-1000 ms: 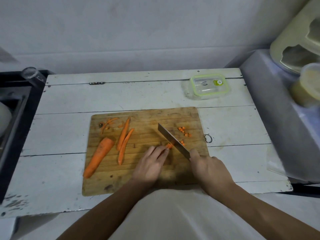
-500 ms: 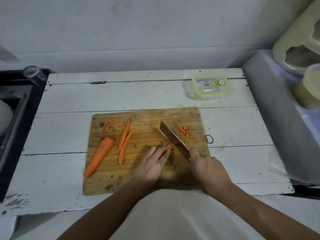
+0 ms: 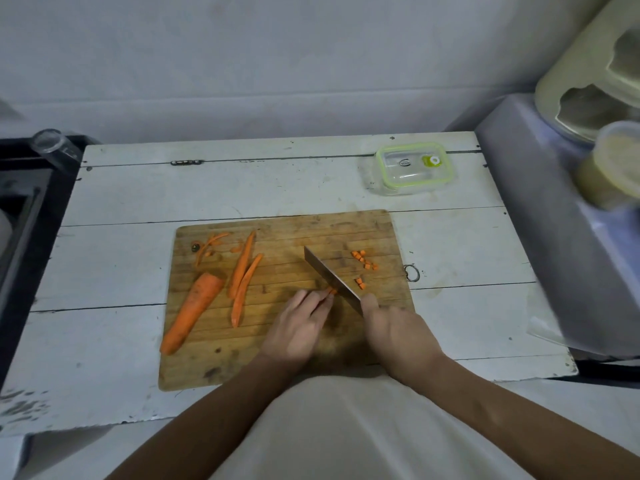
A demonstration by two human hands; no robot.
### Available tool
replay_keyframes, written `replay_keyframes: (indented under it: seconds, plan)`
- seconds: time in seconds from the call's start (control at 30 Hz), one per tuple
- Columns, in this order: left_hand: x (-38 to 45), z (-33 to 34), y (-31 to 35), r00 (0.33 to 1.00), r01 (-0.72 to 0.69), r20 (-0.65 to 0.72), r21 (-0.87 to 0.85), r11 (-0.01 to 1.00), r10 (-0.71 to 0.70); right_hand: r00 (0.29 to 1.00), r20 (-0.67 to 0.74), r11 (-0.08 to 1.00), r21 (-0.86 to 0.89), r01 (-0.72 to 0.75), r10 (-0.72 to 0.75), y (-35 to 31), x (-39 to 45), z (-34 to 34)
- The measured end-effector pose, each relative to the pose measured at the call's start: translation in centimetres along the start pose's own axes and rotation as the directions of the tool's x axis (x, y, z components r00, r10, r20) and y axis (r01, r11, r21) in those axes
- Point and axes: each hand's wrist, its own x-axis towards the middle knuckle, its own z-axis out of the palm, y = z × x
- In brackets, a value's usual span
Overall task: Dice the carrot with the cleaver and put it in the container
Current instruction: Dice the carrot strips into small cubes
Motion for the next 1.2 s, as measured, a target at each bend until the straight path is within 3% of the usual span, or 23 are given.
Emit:
replay_keyframes:
  seconds: [0.23,0.3,0.4,0.73,0.97,1.07,1.2]
  plan:
    - [-1.1,-0.2,0.4,0.998,0.009,-0.063,-0.043,0.999,-0.012,0.986,-0.087,0.989,0.051,-0.139,0.143,0.7,0.1,0.2]
    - [-1.3,-0.3,0.4,0.997,0.020,-0.068,-0.094,0.995,-0.026,0.990,-0.078,0.992,0.033,-0.118,0.120,1.2,-1.0,0.4]
    - [-1.2,-0.5,0.4,0.998,-0.005,-0.064,-0.006,1.000,0.004,0.998,-0.040,0.998,-0.002,-0.057,0.057,0.9,-2.0,0.5]
    - [-0.8,0.0,0.3,0.998,0.002,-0.058,0.009,1.000,-0.002,0.999,0.044,1.000,0.006,-0.013,0.013,-0.2,-1.6,-0.2]
    - [-1.3,0.0,0.1,0.999,0.033,-0.026,-0.047,0.998,-0.034,0.997,-0.059,0.997,0.051,-0.055,0.058,-0.5,0.4,0.8]
    - [-1.9,0.2,-0.3,0.991,0.135,0.041,-0.117,0.984,-0.131,0.987,-0.101,0.992,0.049,-0.120,0.124,0.6,-0.5,0.4]
    - [-1.8,0.3,-0.1,0.988,0.123,0.099,-0.083,0.989,-0.115,0.998,-0.028,0.997,0.054,-0.061,0.062,0.6,-1.9,-0.1]
